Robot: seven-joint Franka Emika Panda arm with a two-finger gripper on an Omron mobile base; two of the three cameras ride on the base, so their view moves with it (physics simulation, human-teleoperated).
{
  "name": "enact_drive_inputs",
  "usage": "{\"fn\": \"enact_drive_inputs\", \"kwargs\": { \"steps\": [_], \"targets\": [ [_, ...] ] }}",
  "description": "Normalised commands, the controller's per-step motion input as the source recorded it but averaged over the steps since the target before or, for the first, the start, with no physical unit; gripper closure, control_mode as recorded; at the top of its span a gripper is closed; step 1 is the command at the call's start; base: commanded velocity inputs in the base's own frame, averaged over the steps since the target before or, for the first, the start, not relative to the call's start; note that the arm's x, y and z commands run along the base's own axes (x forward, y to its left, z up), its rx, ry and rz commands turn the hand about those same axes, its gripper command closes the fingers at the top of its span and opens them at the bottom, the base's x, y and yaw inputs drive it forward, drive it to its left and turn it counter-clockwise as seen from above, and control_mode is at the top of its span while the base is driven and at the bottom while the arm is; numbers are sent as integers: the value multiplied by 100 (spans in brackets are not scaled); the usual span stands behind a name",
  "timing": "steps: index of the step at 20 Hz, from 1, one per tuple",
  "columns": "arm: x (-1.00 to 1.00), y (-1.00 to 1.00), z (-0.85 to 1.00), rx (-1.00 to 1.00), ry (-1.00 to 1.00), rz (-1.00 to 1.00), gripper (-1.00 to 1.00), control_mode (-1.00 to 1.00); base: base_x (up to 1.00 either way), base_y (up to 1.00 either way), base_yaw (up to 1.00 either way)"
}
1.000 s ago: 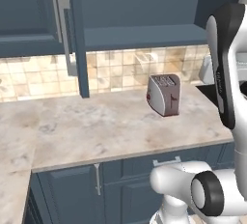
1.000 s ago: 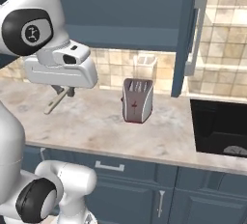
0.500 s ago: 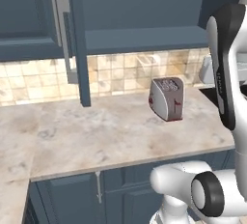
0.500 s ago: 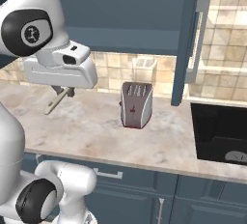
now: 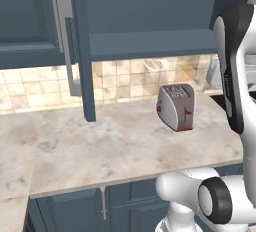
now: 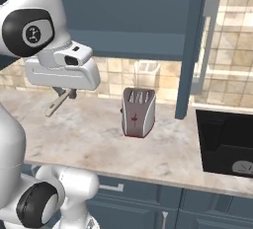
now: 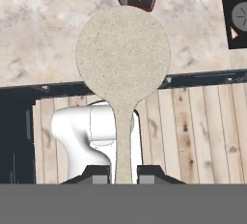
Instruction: Pick up the dish brush and bar soap from the sink, and place them back in the cabinet, and close the cabinet doors.
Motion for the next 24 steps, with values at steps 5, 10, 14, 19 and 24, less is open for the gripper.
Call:
{"fn": "enact_drive_inputs", "kwargs": {
  "steps": [5,10,14,19,24],
  "targets": [
    [28,0,0,0,-1,0,100,-100,7,0,0],
    [26,0,22,0,-15,0,100,-100,0,0,0],
    [15,0,41,0,-21,0,100,-100,0,0,0],
    [17,0,29,0,-18,0,100,-100,0,0,0],
    [42,0,22,0,-12,0,100,-100,0,0,0]
  ]
}}
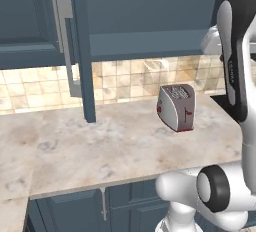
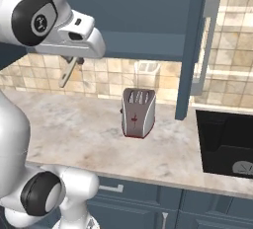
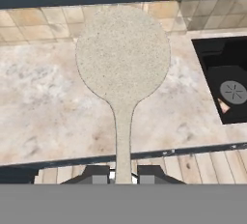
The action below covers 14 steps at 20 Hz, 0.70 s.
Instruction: Pick up the dish brush and bar soap from the sink, and place them back in the cabinet, and close the cabinet doors.
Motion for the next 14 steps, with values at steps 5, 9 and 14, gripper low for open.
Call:
{"fn": "enact_drive_inputs", "kwargs": {
  "steps": [5,9,14],
  "targets": [
    [54,0,15,0,-3,0,100,-100,0,0,0],
    [57,0,5,0,0,0,100,-100,0,0,0],
    [57,0,0,0,0,0,100,-100,0,0,0]
  ]
}}
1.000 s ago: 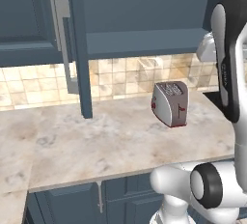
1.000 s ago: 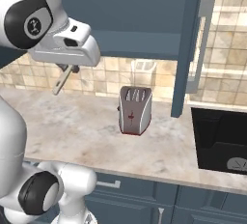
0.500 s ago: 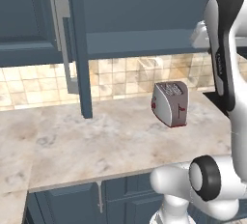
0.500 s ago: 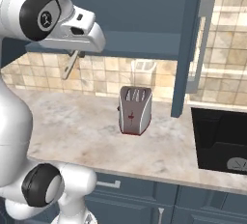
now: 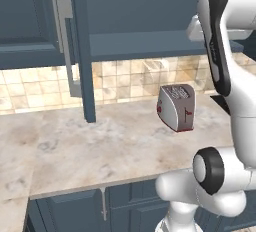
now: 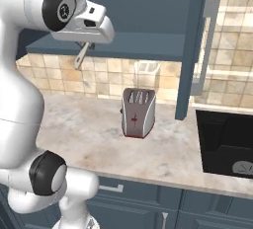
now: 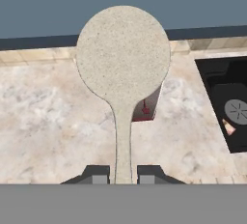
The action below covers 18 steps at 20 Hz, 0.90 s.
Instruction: Pick up the dish brush and bar soap from the sink, and place them back in the cabinet, and close the cabinet doors.
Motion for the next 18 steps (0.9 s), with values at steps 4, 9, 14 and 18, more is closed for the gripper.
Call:
{"fn": "enact_drive_inputs", "kwargs": {
  "steps": [4,9,14,18],
  "targets": [
    [60,0,0,0,0,0,100,-100,0,0,0],
    [60,0,0,0,0,0,100,-100,0,0,0],
    [56,0,0,0,0,0,100,-100,0,0,0],
    [49,0,0,0,0,0,100,-100,0,0,0]
  ]
}}
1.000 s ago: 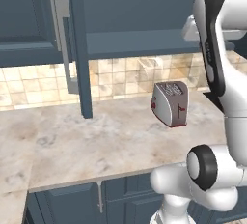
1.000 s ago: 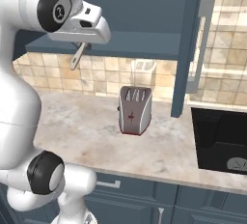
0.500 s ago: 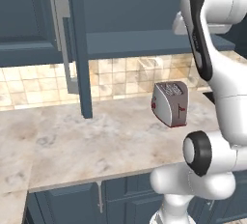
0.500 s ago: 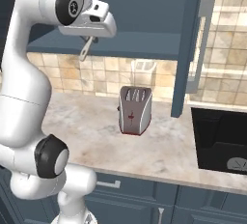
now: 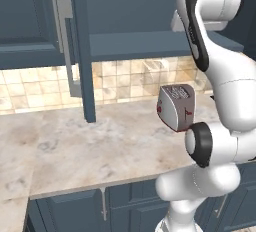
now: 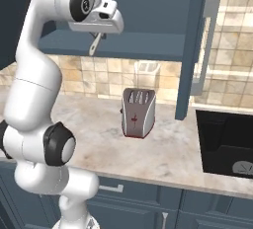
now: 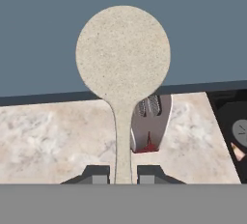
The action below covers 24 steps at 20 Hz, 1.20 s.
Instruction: Pick up the dish brush and bar soap from the sink, and place them back in the cabinet, and close the cabinet doors.
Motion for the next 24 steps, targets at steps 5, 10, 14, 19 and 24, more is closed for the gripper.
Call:
{"fn": "enact_drive_inputs", "kwargs": {
  "steps": [5,10,14,19,24],
  "targets": [
    [43,0,0,0,-1,0,100,-100,0,0,0],
    [29,0,-4,0,-5,0,100,-100,0,0,0],
    [18,0,-14,0,-8,0,100,-100,0,0,0],
    [10,0,-17,0,-11,0,100,-100,0,0,0],
    [11,0,-18,0,-10,0,100,-100,0,0,0]
  ]
}}
